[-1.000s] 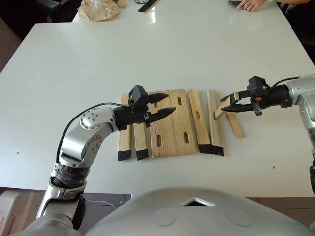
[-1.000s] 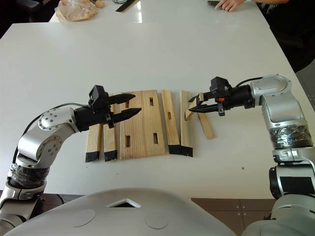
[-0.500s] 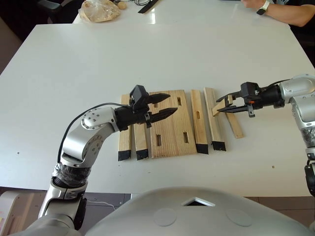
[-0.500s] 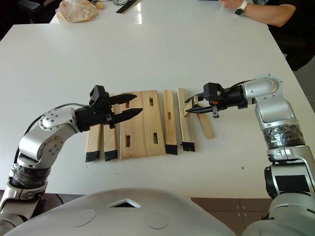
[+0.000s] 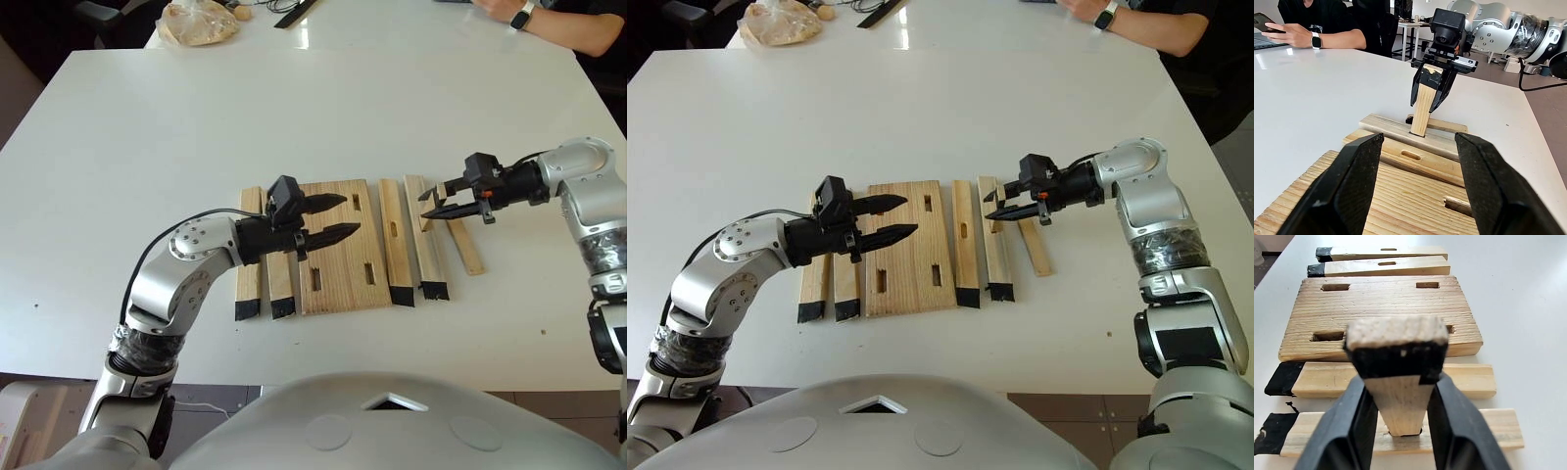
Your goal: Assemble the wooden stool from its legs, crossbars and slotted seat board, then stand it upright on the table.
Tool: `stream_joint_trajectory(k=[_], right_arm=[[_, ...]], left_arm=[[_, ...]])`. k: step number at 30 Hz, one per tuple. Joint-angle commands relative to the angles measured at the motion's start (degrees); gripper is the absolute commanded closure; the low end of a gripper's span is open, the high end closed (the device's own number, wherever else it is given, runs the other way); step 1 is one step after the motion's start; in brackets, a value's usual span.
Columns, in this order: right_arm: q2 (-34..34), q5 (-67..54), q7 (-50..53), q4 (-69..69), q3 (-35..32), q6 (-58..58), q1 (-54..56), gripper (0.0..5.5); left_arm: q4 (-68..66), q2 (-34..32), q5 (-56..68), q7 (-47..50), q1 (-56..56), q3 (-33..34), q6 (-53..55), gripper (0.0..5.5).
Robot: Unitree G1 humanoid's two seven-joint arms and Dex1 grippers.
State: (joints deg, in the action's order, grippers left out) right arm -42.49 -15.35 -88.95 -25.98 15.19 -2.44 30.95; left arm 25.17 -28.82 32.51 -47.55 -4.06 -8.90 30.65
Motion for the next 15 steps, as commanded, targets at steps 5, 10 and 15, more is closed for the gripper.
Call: stream_joint_trajectory(k=[5,10,15], right_arm=[[0.9,6.0,-0.2,-7.2,4.8,-0.1,-6.8,4.20],[-0.2,7.8,-0.3,-7.3,6.1,2.5,-8.3,4.20],[-0.7,8.1,-0.5,-6.6,7.0,3.6,-9.0,4.20]], left_arm=[[0.6,-0.7,0.0,-0.2,-0.3,-0.2,1.0,2.79],[0.6,-0.8,-0.1,-0.1,-0.1,-0.2,0.9,2.79],[1.7,-0.6,-0.4,0.2,0.1,-0.7,0.8,2.79]])
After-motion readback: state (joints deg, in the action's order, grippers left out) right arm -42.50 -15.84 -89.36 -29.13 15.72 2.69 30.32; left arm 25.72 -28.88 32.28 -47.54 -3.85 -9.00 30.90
